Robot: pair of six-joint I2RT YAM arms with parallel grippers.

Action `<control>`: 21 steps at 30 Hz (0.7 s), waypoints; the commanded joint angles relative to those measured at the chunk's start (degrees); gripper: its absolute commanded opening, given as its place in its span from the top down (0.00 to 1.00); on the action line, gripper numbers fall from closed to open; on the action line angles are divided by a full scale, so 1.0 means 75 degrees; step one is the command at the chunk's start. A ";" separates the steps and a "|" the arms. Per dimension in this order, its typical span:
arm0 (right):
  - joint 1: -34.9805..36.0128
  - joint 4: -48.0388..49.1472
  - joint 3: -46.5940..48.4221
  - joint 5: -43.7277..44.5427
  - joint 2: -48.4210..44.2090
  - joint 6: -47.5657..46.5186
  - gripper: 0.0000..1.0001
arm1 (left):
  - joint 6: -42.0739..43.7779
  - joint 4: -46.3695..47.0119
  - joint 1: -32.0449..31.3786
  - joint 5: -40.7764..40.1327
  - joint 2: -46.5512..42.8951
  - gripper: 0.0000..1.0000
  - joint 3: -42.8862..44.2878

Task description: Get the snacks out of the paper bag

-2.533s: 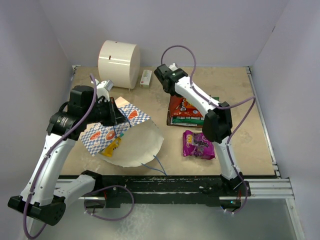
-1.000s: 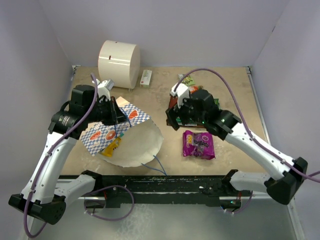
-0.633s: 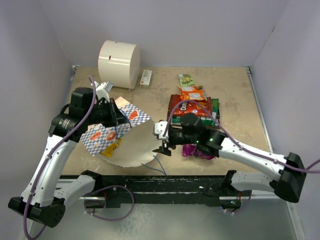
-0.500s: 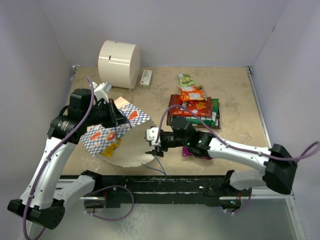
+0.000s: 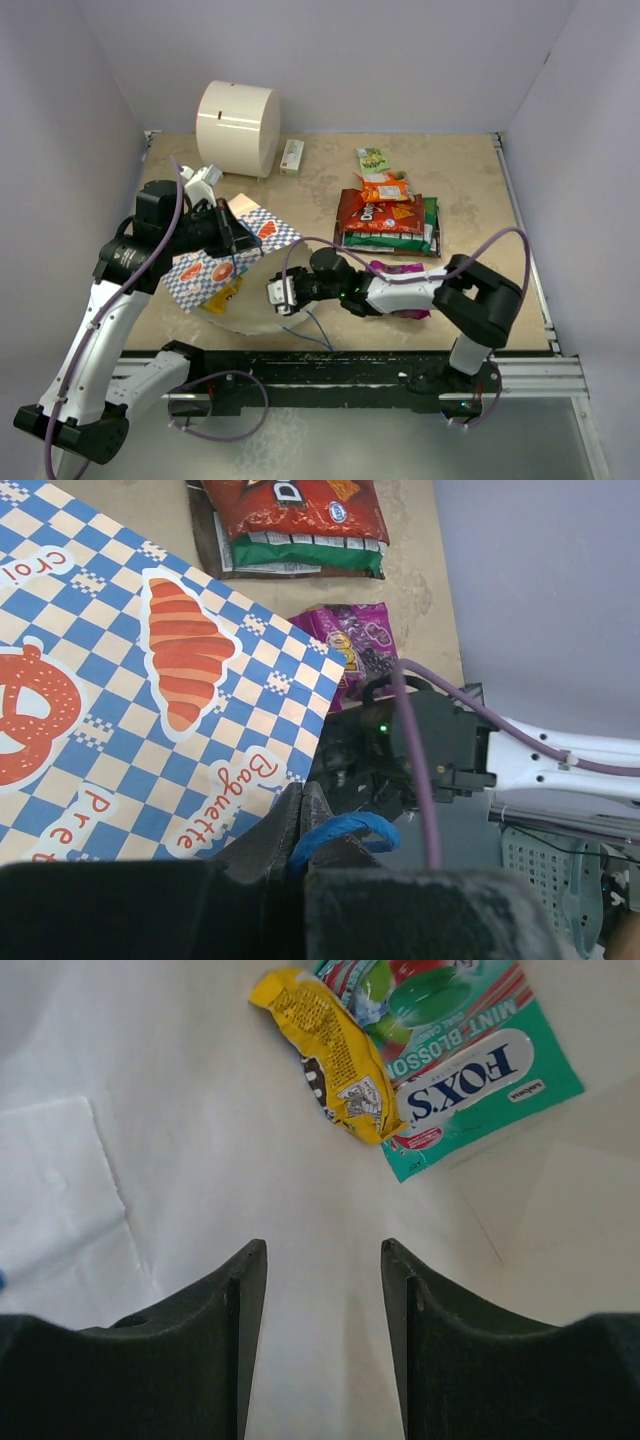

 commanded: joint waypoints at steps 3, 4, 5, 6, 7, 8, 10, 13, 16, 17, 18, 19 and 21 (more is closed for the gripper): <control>0.0018 0.1006 0.0780 -0.0346 0.0796 -0.0978 0.43 | -0.0223 0.0427 -0.0011 0.0462 -0.0217 1.00 -0.0156; 0.0026 0.1119 0.0878 -0.0389 0.0930 -0.0934 0.41 | -0.0256 0.0474 -0.0008 0.0540 -0.0211 1.00 -0.0180; 0.0043 0.1201 0.1009 -0.0452 0.1074 -0.0954 0.39 | -0.0298 0.0537 -0.0013 0.0631 -0.0200 1.00 -0.0214; 0.0082 0.1208 0.1143 -0.0513 0.1230 -0.1029 0.36 | -0.0336 0.0608 -0.0009 0.0734 -0.0170 1.00 -0.0241; 0.0132 0.1124 0.1338 -0.0550 0.1399 -0.1152 0.34 | -0.0367 0.0668 -0.0013 0.0828 -0.0142 1.00 -0.0254; 0.0182 0.1036 0.1543 -0.0503 0.1564 -0.1261 0.31 | -0.0381 0.0718 -0.0014 0.0907 -0.0113 1.00 -0.0260; 0.0276 0.1065 0.1949 -0.0341 0.1873 -0.1315 0.27 | -0.0368 0.0712 -0.0010 0.0996 -0.0043 1.00 -0.0231; 0.0330 0.1081 0.2330 -0.0330 0.2242 -0.1396 0.24 | -0.0276 0.0621 -0.0012 0.1096 0.0069 1.00 -0.0129; 0.0429 0.0919 0.2642 -0.0327 0.2600 -0.1645 0.22 | -0.0194 0.0541 -0.0014 0.1244 0.0186 1.00 -0.0043; 0.0468 0.0950 0.2675 -0.0215 0.2694 -0.1686 0.22 | -0.0162 0.0494 -0.0014 0.1272 0.0221 1.00 0.0005; 0.0510 0.1004 0.2697 -0.0155 0.2773 -0.1729 0.21 | -0.0127 0.0446 -0.0005 0.1277 0.0256 1.00 0.0065; 0.0534 0.1042 0.2710 -0.0127 0.2849 -0.1734 0.21 | -0.0089 0.0405 -0.0013 0.1260 0.0281 1.00 0.0112; 0.0600 0.1046 0.2765 -0.0134 0.3011 -0.1770 0.21 | -0.0012 0.0370 -0.0009 0.1230 0.0312 1.00 0.0212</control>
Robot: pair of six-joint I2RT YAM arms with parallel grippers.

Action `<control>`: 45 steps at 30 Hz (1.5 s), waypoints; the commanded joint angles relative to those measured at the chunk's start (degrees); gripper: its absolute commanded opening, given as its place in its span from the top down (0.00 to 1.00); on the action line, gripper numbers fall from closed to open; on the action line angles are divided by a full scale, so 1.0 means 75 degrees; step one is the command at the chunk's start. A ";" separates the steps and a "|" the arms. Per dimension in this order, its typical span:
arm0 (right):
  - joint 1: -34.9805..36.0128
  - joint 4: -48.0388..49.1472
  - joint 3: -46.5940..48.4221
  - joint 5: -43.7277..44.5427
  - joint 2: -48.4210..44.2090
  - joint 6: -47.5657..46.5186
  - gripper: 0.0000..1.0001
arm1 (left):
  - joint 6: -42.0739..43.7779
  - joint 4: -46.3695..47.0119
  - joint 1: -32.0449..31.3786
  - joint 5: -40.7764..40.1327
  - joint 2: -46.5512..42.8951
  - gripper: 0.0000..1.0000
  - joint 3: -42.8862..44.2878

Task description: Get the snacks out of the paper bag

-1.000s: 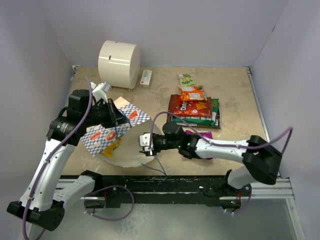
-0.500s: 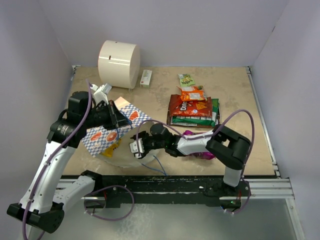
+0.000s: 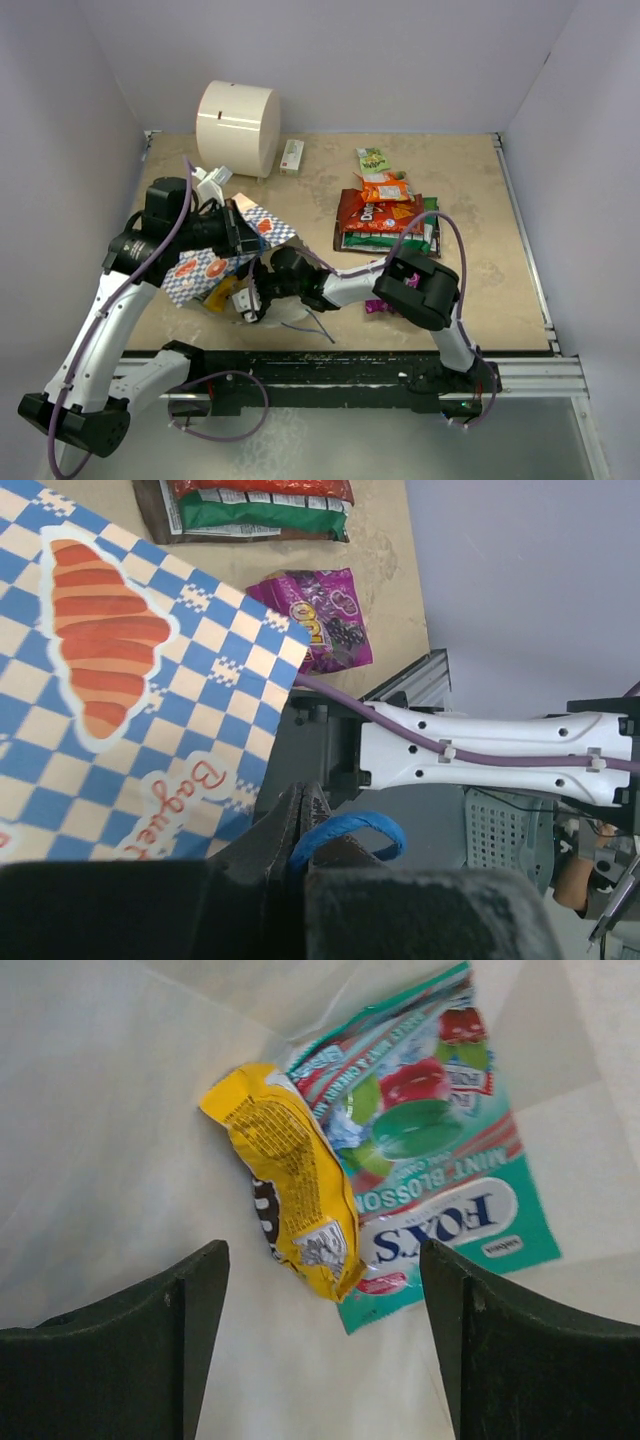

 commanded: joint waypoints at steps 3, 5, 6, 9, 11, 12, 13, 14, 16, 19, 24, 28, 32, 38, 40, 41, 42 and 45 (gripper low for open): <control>0.0249 0.0383 0.0421 0.0100 0.0433 -0.0381 0.21 | 0.0264 0.0189 -0.0004 0.0385 0.0129 1.00 0.0503; 0.0280 0.0408 0.0608 0.0170 0.0607 -0.0382 0.21 | 0.0242 0.0320 -0.0004 0.0530 0.0204 1.00 0.0514; 0.0292 0.0407 0.0694 0.0191 0.0708 -0.0363 0.20 | 0.0228 0.0358 -0.0013 0.0587 0.0229 1.00 0.0515; 0.0338 0.0414 0.1006 0.0267 0.1028 -0.0320 0.19 | 0.0251 0.0351 -0.0005 0.0708 0.0295 1.00 0.0566; 0.0369 0.0478 0.1214 0.0405 0.1233 -0.0255 0.19 | 0.0293 0.0309 -0.0005 0.0767 0.0315 1.00 0.0634; 0.0377 0.0602 0.1291 0.0465 0.1338 -0.0199 0.19 | 0.0312 0.0286 -0.0011 0.0789 0.0327 1.00 0.0662; 0.0373 0.0679 0.1378 0.0530 0.1481 -0.0157 0.20 | 0.0335 0.0270 -0.0012 0.0813 0.0338 1.00 0.0691; 0.0369 0.0716 0.1484 0.0583 0.1579 -0.0131 0.21 | 0.0377 0.0208 -0.0008 0.0815 0.0350 1.00 0.0719; 0.0370 0.0721 0.1671 0.0603 0.1752 -0.0066 0.25 | 0.0468 0.0051 -0.0010 0.0816 0.0393 1.00 0.0815; 0.0382 0.0664 0.1798 0.0588 0.1833 -0.0014 0.43 | 0.0589 -0.0120 -0.0011 0.0797 0.0436 1.00 0.0916; 0.0380 0.0411 0.1710 0.0511 0.1560 0.0220 0.64 | 0.0747 -0.0260 -0.0006 0.0626 0.0516 1.00 0.1030; 0.0382 0.0111 0.1498 0.0337 0.1186 0.0215 0.77 | 0.0975 -0.0672 -0.0013 0.0005 0.0727 1.00 0.1392; 0.0380 -0.0145 0.1242 0.0195 0.0821 0.0204 0.90 | 0.1106 -0.0815 -0.0011 -0.0313 0.0881 1.00 0.1610; 0.0381 0.0054 0.0513 0.0372 0.0006 0.0504 0.96 | 0.1093 -0.0776 -0.0013 -0.0831 0.0695 1.00 0.1603; 0.0381 0.0230 0.0083 0.0391 -0.0376 0.0760 0.97 | 0.1102 -0.0792 -0.0014 -0.1037 0.0652 1.00 0.1585; 0.0383 0.0276 -0.0117 0.0433 -0.0558 0.0874 0.97 | 0.1104 -0.0812 -0.0014 -0.1143 0.0634 1.00 0.1575; 0.0381 0.0327 -0.0328 0.0455 -0.0758 0.1002 0.97 | 0.1110 -0.0813 -0.0011 -0.1229 0.0621 1.00 0.1559; 0.0380 0.0311 -0.1101 0.0540 -0.1397 0.1292 0.98 | 0.1105 -0.0757 -0.0011 -0.1419 0.0534 1.00 0.1509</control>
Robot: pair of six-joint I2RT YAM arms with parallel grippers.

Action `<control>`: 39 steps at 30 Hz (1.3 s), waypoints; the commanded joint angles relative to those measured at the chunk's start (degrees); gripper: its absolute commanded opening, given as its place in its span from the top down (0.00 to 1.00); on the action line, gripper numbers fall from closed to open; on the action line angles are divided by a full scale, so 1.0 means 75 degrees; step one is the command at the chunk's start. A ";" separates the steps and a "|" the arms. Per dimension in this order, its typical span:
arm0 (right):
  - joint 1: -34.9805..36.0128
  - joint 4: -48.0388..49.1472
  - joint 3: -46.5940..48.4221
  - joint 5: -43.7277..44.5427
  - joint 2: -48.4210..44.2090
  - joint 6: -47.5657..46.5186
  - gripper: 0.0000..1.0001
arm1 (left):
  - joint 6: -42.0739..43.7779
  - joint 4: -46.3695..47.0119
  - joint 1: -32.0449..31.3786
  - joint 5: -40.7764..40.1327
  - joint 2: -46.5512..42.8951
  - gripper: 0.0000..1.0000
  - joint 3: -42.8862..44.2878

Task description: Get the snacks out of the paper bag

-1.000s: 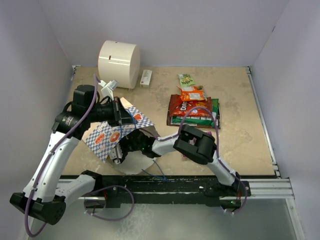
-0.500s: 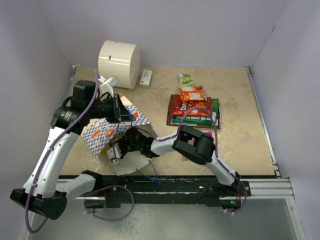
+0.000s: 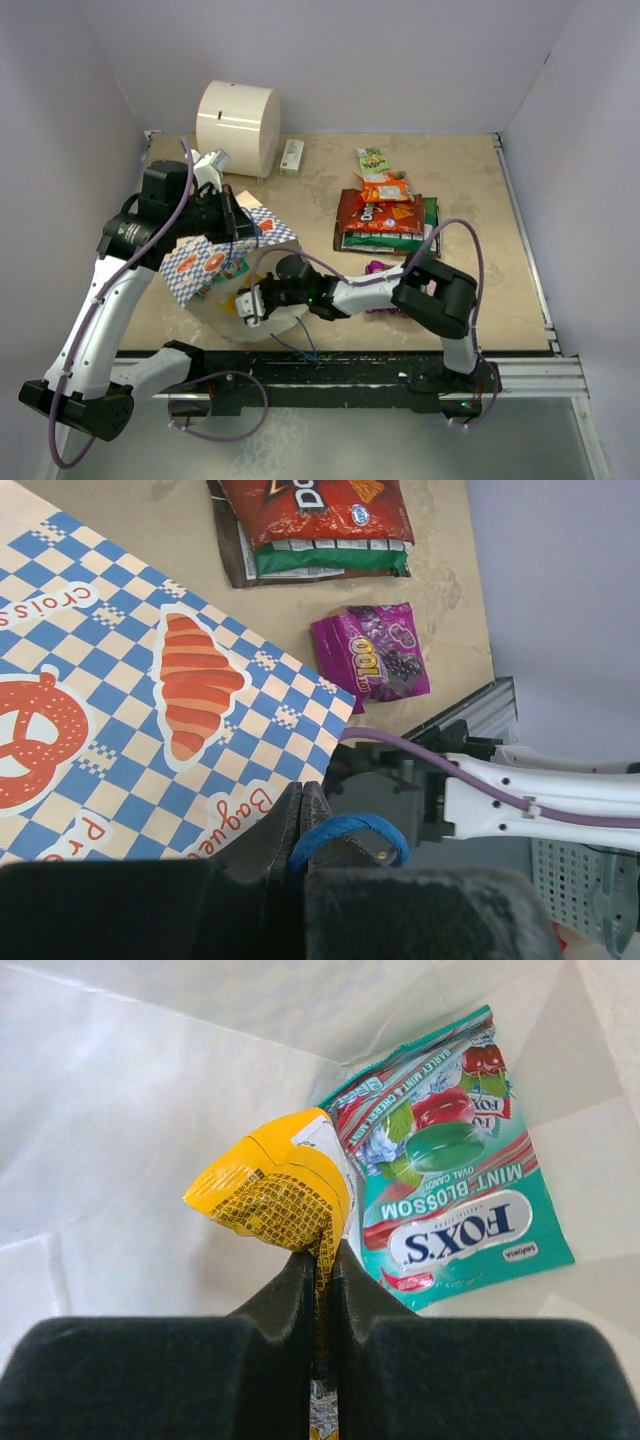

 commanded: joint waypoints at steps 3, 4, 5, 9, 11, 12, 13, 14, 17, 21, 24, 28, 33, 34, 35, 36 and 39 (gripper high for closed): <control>0.0016 0.0295 -0.1435 0.0240 -0.1669 0.0925 0.98 | 0.0182 0.0166 -0.0005 -0.0746 -0.0386 1.00 0.0176; 0.0013 0.0158 -0.1649 0.0255 -0.2046 0.1041 0.98 | 0.0205 0.0170 -0.0006 -0.0822 -0.0457 1.00 0.0159; 0.0013 0.0056 -0.1825 0.0274 -0.2362 0.1163 0.98 | 0.0223 0.0188 -0.0006 -0.0878 -0.0525 1.00 0.0113; 0.0022 -0.0624 -0.2435 0.0576 -0.3667 0.1768 0.99 | 0.0160 0.0409 -0.0009 -0.1012 -0.0935 1.00 -0.0295; 0.0014 -0.0756 -0.2717 0.0668 -0.4305 0.2193 0.99 | 0.0079 0.0561 -0.0007 -0.0994 -0.1116 1.00 -0.0633; 0.0013 -0.0868 -0.2822 0.0739 -0.4623 0.2407 0.99 | 0.0029 0.0644 -0.0012 -0.0958 -0.1170 1.00 -0.0771; 0.0013 -0.1074 -0.2882 0.0795 -0.4922 0.2570 0.99 | -0.0018 0.0721 -0.0011 -0.0926 -0.1217 1.00 -0.0923; 0.0013 -0.1366 -0.2889 0.0887 -0.5194 0.2716 0.99 | -0.0046 0.0799 -0.0003 -0.0887 -0.1242 1.00 -0.1045; 0.0013 -0.2449 -0.2544 0.1754 -0.5922 0.3312 1.00 | -0.0065 0.1020 -0.0003 -0.0783 -0.1215 1.00 -0.1199; 0.0017 -0.4905 -0.1131 0.2835 -0.6394 0.4353 1.00 | 0.0091 0.0908 -0.0013 -0.0673 -0.0750 1.00 -0.0767; 0.0022 -0.6236 -0.0356 0.3748 -0.6702 0.4873 1.00 | 0.0120 0.0645 -0.0008 -0.0880 -0.0487 1.00 -0.0441; 0.0018 -0.7842 0.0639 0.5133 -0.7035 0.5862 1.00 | 0.0292 0.0595 -0.0014 -0.0776 -0.0382 1.00 -0.0283; -0.0009 -0.9008 0.1133 0.8114 -0.7263 0.7884 1.00 | 0.0424 0.0535 -0.0011 -0.0789 -0.0226 1.00 -0.0469; -0.0082 -0.9143 0.1155 0.8579 -0.7218 0.8182 1.00 | 0.0418 0.0522 -0.0014 -0.0707 -0.0182 1.00 -0.0475; -0.0289 -0.9328 0.1223 0.8851 -0.7104 0.8388 1.00 | 0.0413 0.0503 -0.0007 -0.0600 -0.0137 1.00 -0.0485; -0.0641 -0.9495 0.1365 0.8929 -0.6894 0.8619 1.00 | 0.0402 0.0474 -0.0012 -0.0495 -0.0110 1.00 -0.0470; -0.2255 -0.9696 0.1867 0.8304 -0.6014 0.9227 1.00 | 0.0388 0.0398 -0.0013 -0.0260 -0.0118 1.00 -0.0409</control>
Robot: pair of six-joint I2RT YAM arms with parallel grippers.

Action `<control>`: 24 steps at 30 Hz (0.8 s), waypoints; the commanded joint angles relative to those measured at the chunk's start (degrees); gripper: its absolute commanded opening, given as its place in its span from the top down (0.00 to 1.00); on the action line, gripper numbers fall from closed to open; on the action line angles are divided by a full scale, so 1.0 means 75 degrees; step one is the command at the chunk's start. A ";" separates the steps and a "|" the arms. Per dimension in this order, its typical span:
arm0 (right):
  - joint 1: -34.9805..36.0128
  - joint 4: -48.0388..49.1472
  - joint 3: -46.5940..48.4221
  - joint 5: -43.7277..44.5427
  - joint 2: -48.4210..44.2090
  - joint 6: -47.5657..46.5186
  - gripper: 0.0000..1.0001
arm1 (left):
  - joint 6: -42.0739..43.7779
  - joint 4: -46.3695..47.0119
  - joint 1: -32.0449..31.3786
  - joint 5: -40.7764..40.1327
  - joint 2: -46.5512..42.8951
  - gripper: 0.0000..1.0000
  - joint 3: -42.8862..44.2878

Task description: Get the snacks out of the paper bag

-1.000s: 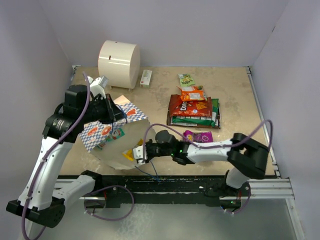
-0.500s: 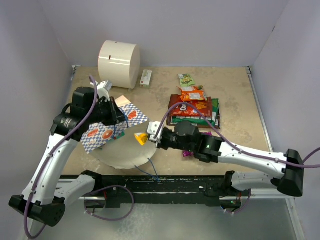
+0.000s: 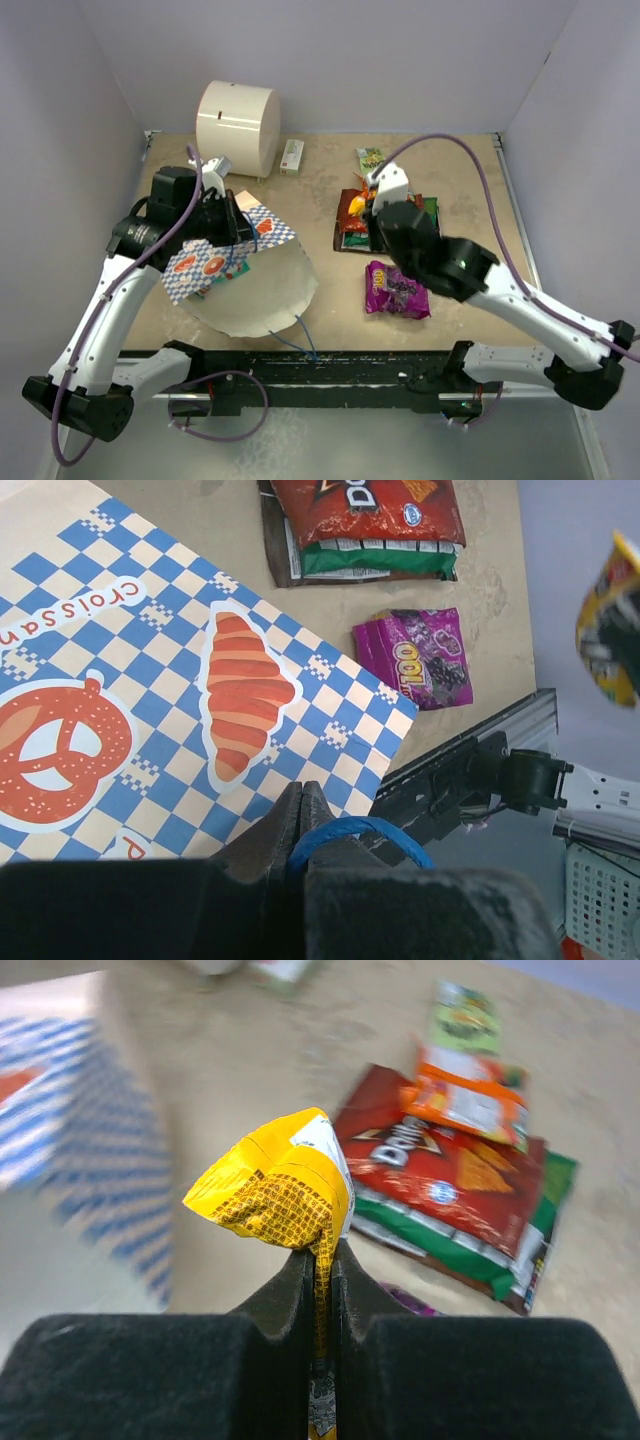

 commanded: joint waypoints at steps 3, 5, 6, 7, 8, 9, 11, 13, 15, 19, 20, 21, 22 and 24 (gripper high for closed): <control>-0.2516 -0.0159 0.0926 0.0097 0.2062 0.0466 1.00 | 0.0119 0.0077 -0.0014 0.0560 -0.0129 1.00 0.0263; -0.2916 0.0001 0.1301 -0.0025 0.2980 -0.0419 1.00 | 0.0134 -0.0001 -0.0012 0.0670 -0.0164 1.00 0.0370; -0.3104 0.0036 0.1510 -0.0197 0.3431 -0.1011 1.00 | 0.0155 -0.0080 -0.0011 0.0708 -0.0155 1.00 0.0449; -0.3277 -0.0090 0.1804 -0.0242 0.3933 -0.1470 1.00 | 0.0199 -0.0166 -0.0009 0.0739 -0.0148 1.00 0.0515; -0.3368 -0.0160 0.2036 -0.0122 0.4379 -0.1955 1.00 | 0.0238 -0.0259 -0.0003 0.0768 -0.0133 1.00 0.0585; -0.3439 -0.0161 0.2201 -0.0006 0.4746 -0.2397 1.00 | 0.0273 -0.0350 -0.0013 0.0778 -0.0124 1.00 0.0644; -0.3537 0.0080 0.2342 0.0044 0.5235 -0.3357 1.00 | 0.0302 -0.0485 -0.0012 0.0739 -0.0127 1.00 0.0729; -0.3567 0.0675 0.2215 -0.0084 0.5426 -0.4299 1.00 | 0.0368 -0.0560 -0.0013 0.0732 -0.0126 1.00 0.0841; -0.3562 0.1068 0.2097 -0.0529 0.5535 -0.5083 1.00 | 0.0523 -0.0704 -0.0010 0.0669 -0.0080 1.00 0.1022; -0.3592 0.1576 0.1873 -0.0655 0.5672 -0.5876 0.96 | 0.0760 -0.0955 -0.0009 0.0476 -0.0018 1.00 0.1291; -0.3592 0.1600 0.1849 -0.0676 0.5678 -0.5921 0.88 | 0.0762 -0.0951 -0.0010 0.0480 -0.0018 1.00 0.1284; -0.3597 0.1594 0.1842 -0.0752 0.5679 -0.5910 0.78 | 0.0758 -0.0915 -0.0008 0.0510 -0.0021 1.00 0.1275; -0.3594 0.1526 0.1856 -0.0842 0.5679 -0.5871 0.68 | 0.0735 -0.0876 -0.0006 0.0561 -0.0013 1.00 0.1250; -0.3598 0.1280 0.1877 -0.0927 0.5654 -0.5710 0.52 | 0.0716 -0.0762 -0.0014 0.0650 -0.0004 1.00 0.1189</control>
